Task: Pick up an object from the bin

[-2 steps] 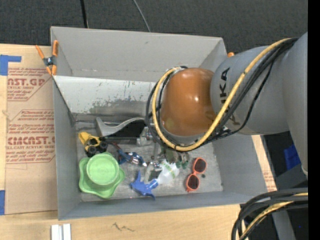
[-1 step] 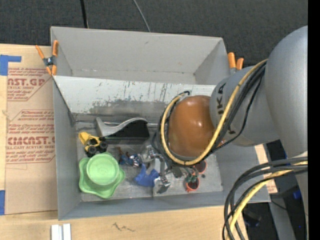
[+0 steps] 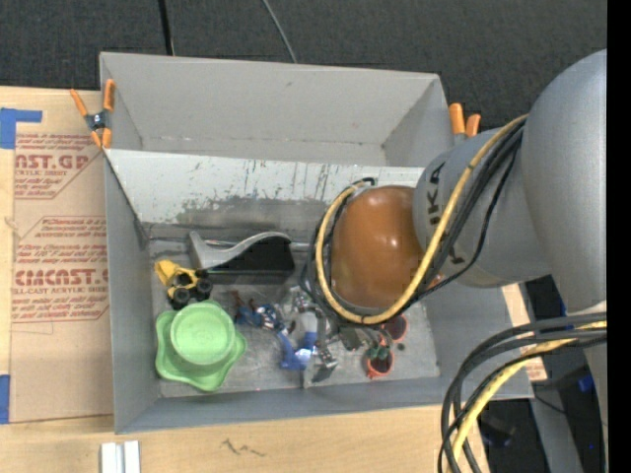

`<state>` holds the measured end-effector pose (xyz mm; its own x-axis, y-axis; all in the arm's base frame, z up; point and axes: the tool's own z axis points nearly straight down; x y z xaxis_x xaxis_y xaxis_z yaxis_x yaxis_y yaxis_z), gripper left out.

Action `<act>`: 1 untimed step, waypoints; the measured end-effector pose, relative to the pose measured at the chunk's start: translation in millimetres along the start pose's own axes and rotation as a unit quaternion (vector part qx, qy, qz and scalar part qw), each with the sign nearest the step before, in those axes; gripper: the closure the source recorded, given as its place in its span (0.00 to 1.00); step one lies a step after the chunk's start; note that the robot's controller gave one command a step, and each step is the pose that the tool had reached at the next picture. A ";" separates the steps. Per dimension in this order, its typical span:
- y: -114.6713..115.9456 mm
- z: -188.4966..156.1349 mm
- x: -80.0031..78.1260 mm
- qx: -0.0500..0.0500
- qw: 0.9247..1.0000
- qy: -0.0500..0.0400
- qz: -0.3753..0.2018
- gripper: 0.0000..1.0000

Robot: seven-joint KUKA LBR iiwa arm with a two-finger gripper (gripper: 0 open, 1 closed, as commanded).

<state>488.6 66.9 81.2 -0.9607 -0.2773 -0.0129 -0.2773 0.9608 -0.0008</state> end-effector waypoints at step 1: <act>-0.9 1.7 -2.8 0.000 1.000 0.003 -0.005 0.00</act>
Offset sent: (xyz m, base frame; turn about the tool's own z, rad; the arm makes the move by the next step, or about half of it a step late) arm 0.0017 -0.0256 -0.0112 -0.0110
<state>491.6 66.9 79.6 -0.9581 -0.2862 -0.0072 -0.2862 0.9582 -0.0005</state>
